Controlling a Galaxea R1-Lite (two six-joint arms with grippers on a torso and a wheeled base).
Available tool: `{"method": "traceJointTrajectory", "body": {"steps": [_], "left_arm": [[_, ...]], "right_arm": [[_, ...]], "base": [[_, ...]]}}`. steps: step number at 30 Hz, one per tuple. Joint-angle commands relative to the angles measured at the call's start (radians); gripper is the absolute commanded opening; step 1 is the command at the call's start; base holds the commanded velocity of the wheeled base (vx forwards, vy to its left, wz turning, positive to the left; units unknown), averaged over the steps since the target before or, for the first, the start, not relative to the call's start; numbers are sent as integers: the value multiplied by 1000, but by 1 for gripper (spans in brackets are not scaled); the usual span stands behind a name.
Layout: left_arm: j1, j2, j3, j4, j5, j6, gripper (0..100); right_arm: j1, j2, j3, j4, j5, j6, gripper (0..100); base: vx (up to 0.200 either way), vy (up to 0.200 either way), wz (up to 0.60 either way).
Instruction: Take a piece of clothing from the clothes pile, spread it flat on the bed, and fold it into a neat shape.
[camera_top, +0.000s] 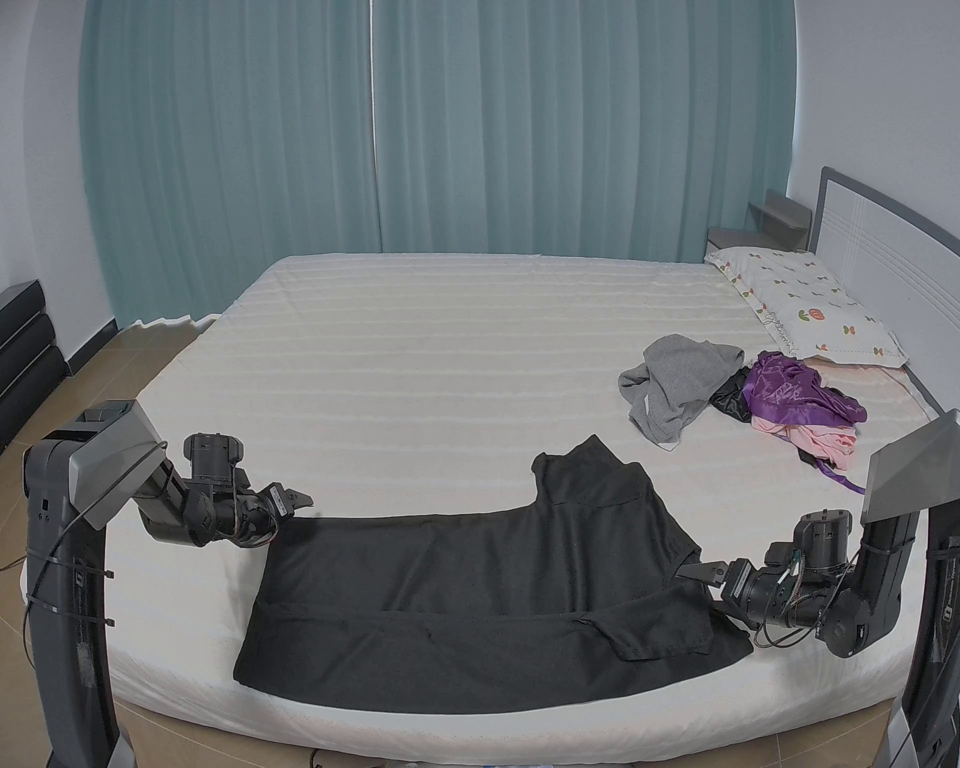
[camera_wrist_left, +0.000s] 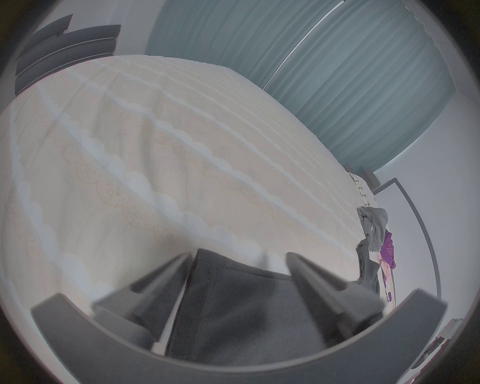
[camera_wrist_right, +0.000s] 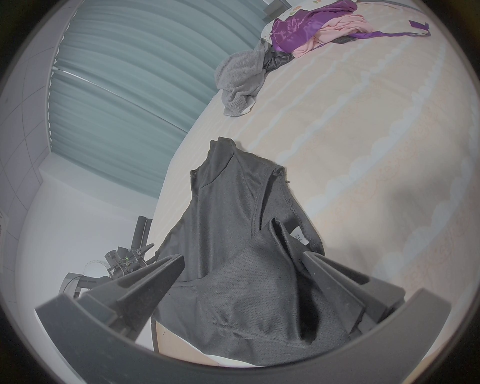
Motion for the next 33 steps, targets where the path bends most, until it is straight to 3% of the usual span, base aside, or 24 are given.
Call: {"method": "traceJointTrajectory", "body": {"steps": [1, 8, 17, 22, 23, 25, 28, 30, 31, 33], "left_arm": [[0, -8, -2, -6, 2, -1, 0], [3, -5, 7, -27, 16, -9, 0], [21, -25, 19, -81, 75, -113, 0], [21, -45, 36, -79, 75, -137, 0], [21, -55, 45, -81, 75, -156, 0], [21, -57, 48, -81, 74, -162, 0], [21, -51, 48, -83, 74, -160, 0], [21, -51, 48, -83, 74, -160, 0], [21, -48, 53, -83, 74, -159, 0], [21, -51, 59, -83, 74, -160, 0]], "right_arm": [[0, 2, 0, 0, 1, -1, 100], [5, 5, -5, 0, -7, -2, 100], [30, -12, -141, 26, -10, -47, 100], [51, -21, -282, 155, -41, -103, 100], [65, -26, -376, 242, -88, -113, 100], [76, -16, -477, 337, -116, -120, 100], [79, 31, -638, 491, -124, -140, 100], [79, 31, -638, 491, -124, -140, 100], [79, 92, -778, 598, -173, -156, 100], [79, 137, -847, 635, -208, -160, 100]], "base": [[0, 0, 0], [0, 0, 0], [0, 0, 0], [0, 0, 0], [0, 0, 0], [0, 0, 0], [0, 0, 0], [0, 0, 0], [0, 0, 0], [0, 0, 0]]}}
